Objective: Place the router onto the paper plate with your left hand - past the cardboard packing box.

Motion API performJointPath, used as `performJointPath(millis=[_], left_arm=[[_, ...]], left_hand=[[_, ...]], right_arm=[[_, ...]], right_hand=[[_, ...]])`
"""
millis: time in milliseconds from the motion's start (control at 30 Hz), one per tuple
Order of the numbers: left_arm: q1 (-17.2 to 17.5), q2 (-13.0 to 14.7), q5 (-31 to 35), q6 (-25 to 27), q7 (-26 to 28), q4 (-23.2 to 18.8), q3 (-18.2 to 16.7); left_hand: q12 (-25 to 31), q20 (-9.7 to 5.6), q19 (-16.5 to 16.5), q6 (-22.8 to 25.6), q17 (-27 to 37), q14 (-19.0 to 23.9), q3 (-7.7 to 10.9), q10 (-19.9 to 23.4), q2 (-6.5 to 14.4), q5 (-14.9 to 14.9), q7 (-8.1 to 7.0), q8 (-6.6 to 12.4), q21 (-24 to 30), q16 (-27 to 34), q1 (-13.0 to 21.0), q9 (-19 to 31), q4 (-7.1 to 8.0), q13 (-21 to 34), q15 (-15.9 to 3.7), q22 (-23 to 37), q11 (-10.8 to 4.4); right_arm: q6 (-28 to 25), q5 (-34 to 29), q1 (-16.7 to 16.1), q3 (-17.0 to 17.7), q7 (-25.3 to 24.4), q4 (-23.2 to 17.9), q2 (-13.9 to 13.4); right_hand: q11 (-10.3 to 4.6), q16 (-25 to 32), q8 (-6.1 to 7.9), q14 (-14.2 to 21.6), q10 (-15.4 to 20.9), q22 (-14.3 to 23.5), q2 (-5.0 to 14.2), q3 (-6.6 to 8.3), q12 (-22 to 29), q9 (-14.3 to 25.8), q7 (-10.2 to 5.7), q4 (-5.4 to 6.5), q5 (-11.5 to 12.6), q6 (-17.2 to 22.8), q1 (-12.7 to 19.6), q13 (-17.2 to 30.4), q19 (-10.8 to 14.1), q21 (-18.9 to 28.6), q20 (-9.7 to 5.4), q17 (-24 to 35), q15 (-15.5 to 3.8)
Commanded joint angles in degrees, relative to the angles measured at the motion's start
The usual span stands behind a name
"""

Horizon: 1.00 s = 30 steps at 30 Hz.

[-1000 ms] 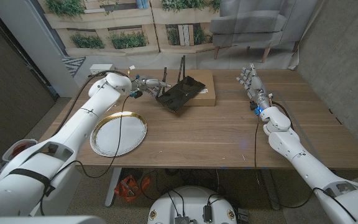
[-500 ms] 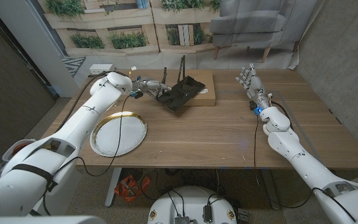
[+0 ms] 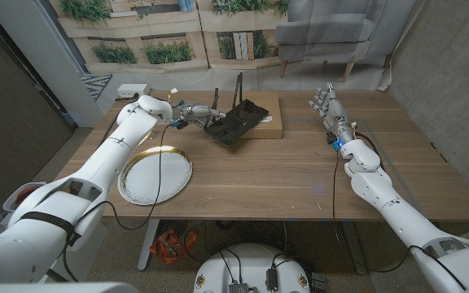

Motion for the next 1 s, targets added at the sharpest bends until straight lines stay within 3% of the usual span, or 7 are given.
performJointPath(millis=[33,267,400,867,1000], left_arm=[[-0.46,-1.13,-2.62,0.27,-1.82,2.3,-1.34],[-0.8,-1.55,-3.23,0.82,-2.59,3.19,-1.61],[-0.78,-1.69,-3.2,1.54,-2.44,3.19,-1.74],[-0.21,-1.76,-2.84,3.32,-1.71,2.15,-2.11],[0.22,-1.92,-2.76,3.75,-0.86,1.68,-2.46]], left_hand=[[0.81,-0.56,2.22,2.4,0.08,2.8,-0.38,2.75,0.39,-0.36,4.22,0.52,0.86,0.75,0.2,0.16,0.34,-0.04,-0.4,0.09,-0.43],[1.4,-1.26,5.39,6.45,-0.07,6.93,-0.36,6.71,0.81,-0.47,4.08,1.23,1.65,1.25,0.29,0.17,0.49,-0.17,-1.65,0.07,-1.08],[2.04,-1.92,7.75,10.43,-0.03,11.38,-0.1,10.72,1.49,-0.56,4.04,1.96,2.22,2.03,0.62,0.16,0.53,-0.26,-3.05,0.1,-1.64],[3.54,-5.81,13.54,22.01,-0.18,23.34,2.31,22.13,4.45,-0.77,2.36,4.08,4.32,3.25,3.69,0.29,-0.23,-0.14,-8.11,0.45,-5.97],[4.33,-6.85,14.73,26.05,-0.1,26.85,3.28,25.58,5.52,-0.89,1.2,5.05,5.01,3.77,5.16,0.36,-0.56,0.19,-9.56,0.58,-7.49]], right_arm=[[-0.06,-0.1,-0.55,0.27,-0.7,0.53,-0.44],[-0.11,-0.07,-0.79,0.32,-0.96,0.27,-0.57],[-0.07,-0.02,-0.78,0.31,-0.91,0.39,-0.54],[-0.07,0.05,-0.92,0.32,-0.88,0.01,-0.74],[-0.07,0.02,-0.97,0.31,-0.96,-0.1,-0.78]], right_hand=[[-0.17,0.21,0.33,0.41,0.49,0.17,-0.12,0.34,0.13,0.2,0.01,0.05,0.36,0.35,-0.09,0.32,0.51,0.32,-0.11,0.23,-0.02],[-0.19,0.2,0.34,0.42,0.44,0.17,-0.13,0.36,0.1,0.2,0.03,0.02,0.37,0.37,-0.1,0.32,0.56,0.32,-0.13,0.22,0.0],[-0.27,0.19,0.34,0.44,0.46,0.17,-0.13,0.38,0.1,0.2,0.06,0.01,0.38,0.38,-0.11,0.32,0.56,0.31,-0.13,0.22,-0.03],[-0.21,0.16,0.32,0.42,0.49,0.17,-0.14,0.42,0.1,0.2,0.02,-0.03,0.4,0.33,-0.14,0.32,0.61,0.3,-0.17,0.22,-0.02],[-0.21,0.15,0.32,0.42,0.43,0.17,-0.13,0.45,0.08,0.2,0.0,-0.04,0.41,0.33,-0.14,0.32,0.62,0.29,-0.17,0.22,-0.05]])
